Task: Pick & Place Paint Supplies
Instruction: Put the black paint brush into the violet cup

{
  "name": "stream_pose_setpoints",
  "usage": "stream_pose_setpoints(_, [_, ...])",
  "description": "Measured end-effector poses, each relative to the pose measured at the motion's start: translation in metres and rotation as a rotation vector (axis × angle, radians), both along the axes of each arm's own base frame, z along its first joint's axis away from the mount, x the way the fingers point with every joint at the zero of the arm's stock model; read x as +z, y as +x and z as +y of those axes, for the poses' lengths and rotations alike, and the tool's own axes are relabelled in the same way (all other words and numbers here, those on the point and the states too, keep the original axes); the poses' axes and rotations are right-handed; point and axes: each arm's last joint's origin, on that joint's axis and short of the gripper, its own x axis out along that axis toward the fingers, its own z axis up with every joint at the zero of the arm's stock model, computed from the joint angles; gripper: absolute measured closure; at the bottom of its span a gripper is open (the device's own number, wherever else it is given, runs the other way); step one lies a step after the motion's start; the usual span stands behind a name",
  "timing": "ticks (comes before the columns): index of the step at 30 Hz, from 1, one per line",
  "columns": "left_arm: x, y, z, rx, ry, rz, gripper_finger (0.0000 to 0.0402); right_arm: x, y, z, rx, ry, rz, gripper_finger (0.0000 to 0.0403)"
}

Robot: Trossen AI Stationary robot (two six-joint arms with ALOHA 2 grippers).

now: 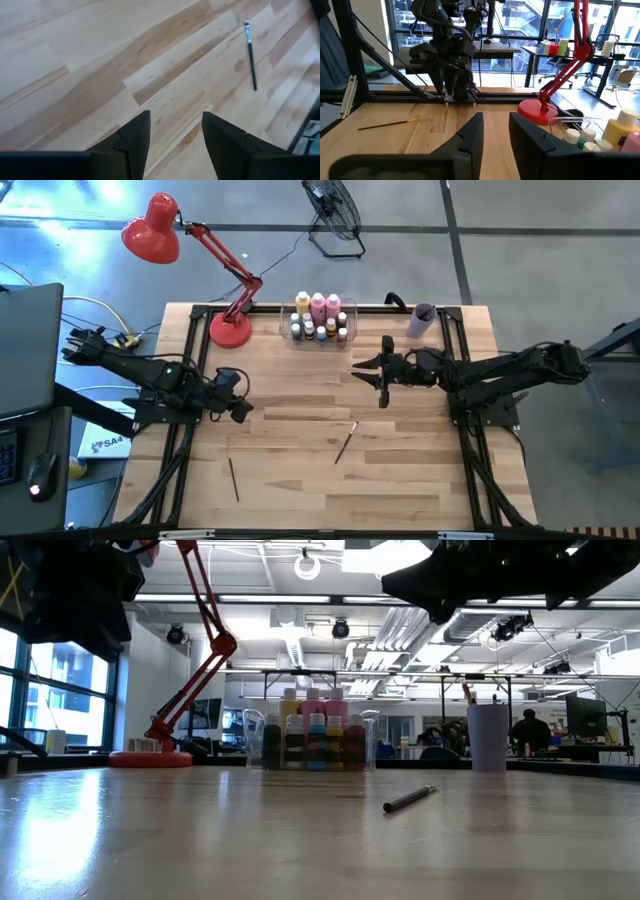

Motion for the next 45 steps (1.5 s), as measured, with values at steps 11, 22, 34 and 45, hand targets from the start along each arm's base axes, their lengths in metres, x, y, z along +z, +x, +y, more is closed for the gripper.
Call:
stream_pose_setpoints(11, [0.004, 0.005, -0.001, 0.022, 0.006, -0.072, 0.0226, 0.001, 0.000, -0.001, -0.007, -0.080, -0.002, 0.0319])
stream_pose_setpoints(22, [0.007, 0.007, 0.001, 0.040, 0.093, -0.110, 0.0227, 0.001, 0.000, -0.001, -0.007, -0.099, 0.004, 0.0319])
stream_pose_setpoints(34, [0.015, 0.015, -0.002, 0.048, 0.050, -0.225, 0.0227, -0.001, 0.000, -0.001, -0.007, -0.105, 0.017, 0.0319])
stream_pose_setpoints(45, [0.014, 0.054, -0.019, -0.034, 0.020, -0.052, 0.0337, -0.003, 0.000, -0.001, -0.006, -0.102, 0.039, 0.0319])
